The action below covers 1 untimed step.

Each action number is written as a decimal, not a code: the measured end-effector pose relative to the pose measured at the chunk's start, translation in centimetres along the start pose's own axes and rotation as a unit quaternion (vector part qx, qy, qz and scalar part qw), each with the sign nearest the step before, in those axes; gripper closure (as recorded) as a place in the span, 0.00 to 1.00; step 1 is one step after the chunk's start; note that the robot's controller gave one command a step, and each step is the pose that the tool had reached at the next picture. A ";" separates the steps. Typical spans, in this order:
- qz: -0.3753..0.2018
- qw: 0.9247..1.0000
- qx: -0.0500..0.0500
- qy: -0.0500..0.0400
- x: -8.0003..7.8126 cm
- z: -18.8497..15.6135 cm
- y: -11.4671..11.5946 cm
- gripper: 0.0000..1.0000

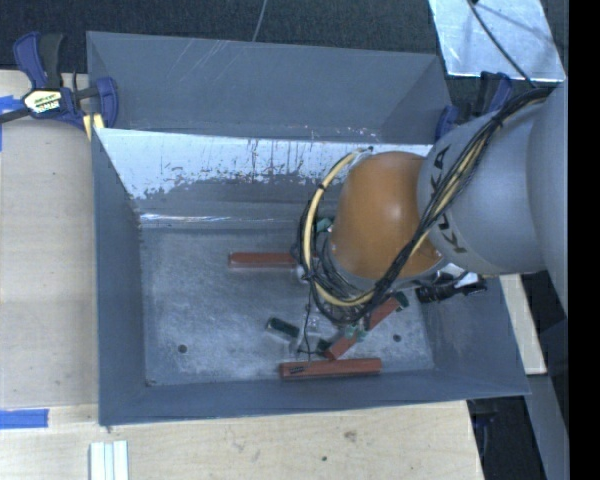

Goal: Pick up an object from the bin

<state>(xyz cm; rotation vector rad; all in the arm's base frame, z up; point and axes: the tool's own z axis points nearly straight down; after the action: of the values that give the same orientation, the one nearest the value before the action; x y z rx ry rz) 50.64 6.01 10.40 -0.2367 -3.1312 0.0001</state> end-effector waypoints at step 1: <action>0.094 0.996 0.000 -0.001 0.8 -0.5 -0.6 0.00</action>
Offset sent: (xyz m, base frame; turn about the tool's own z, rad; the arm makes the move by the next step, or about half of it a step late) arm 0.0065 -0.0067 -0.0340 0.2810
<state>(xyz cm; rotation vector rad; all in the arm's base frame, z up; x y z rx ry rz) 49.75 5.58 10.90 -0.5311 -3.0966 -0.0001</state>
